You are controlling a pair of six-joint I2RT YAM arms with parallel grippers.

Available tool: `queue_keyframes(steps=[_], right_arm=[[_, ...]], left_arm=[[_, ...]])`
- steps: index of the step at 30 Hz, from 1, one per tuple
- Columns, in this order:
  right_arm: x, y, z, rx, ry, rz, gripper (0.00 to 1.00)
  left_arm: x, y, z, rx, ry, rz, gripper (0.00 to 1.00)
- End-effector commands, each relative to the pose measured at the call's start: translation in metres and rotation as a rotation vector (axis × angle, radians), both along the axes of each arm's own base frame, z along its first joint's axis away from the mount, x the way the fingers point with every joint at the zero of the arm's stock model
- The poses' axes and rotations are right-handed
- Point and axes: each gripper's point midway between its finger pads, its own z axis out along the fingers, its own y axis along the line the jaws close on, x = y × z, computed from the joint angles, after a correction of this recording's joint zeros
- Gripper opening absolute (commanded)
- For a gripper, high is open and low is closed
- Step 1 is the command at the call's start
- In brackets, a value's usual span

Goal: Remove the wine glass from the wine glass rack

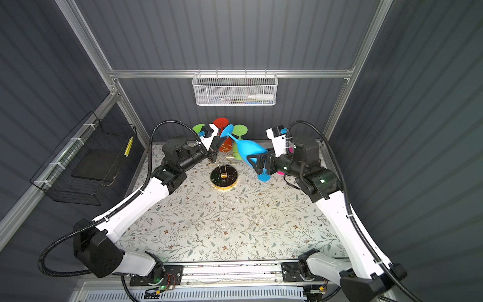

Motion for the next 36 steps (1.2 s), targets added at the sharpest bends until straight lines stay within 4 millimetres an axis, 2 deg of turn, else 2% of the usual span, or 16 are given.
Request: queue_keyframes(steps=[1, 5, 8, 12, 20, 29, 36], right_arm=[[-0.017, -0.013, 0.034, 0.140, -0.101, 0.021, 0.96], [-0.022, -0.031, 0.036, 0.189, -0.121, -0.037, 0.87], [-0.020, -0.034, 0.033, 0.208, -0.100, -0.058, 0.77], [-0.007, -0.034, 0.026, 0.211, -0.053, -0.082, 0.70], [0.018, -0.022, 0.023, 0.237, -0.003, -0.056, 0.68], [0.041, 0.000, 0.020, 0.251, 0.026, -0.004, 0.65], [0.055, 0.011, 0.018, 0.266, 0.035, 0.006, 0.53]], left_arm=[[0.009, 0.029, 0.013, -0.144, 0.149, 0.154, 0.00], [0.008, 0.032, 0.013, -0.208, 0.224, 0.138, 0.00], [0.009, 0.032, 0.014, -0.247, 0.252, 0.108, 0.00], [0.006, 0.029, 0.014, -0.256, 0.257, 0.075, 0.00], [0.001, 0.026, 0.011, -0.254, 0.259, 0.031, 0.00], [0.001, 0.025, 0.007, -0.248, 0.265, 0.021, 0.00], [0.000, 0.025, 0.010, -0.263, 0.269, 0.002, 0.00]])
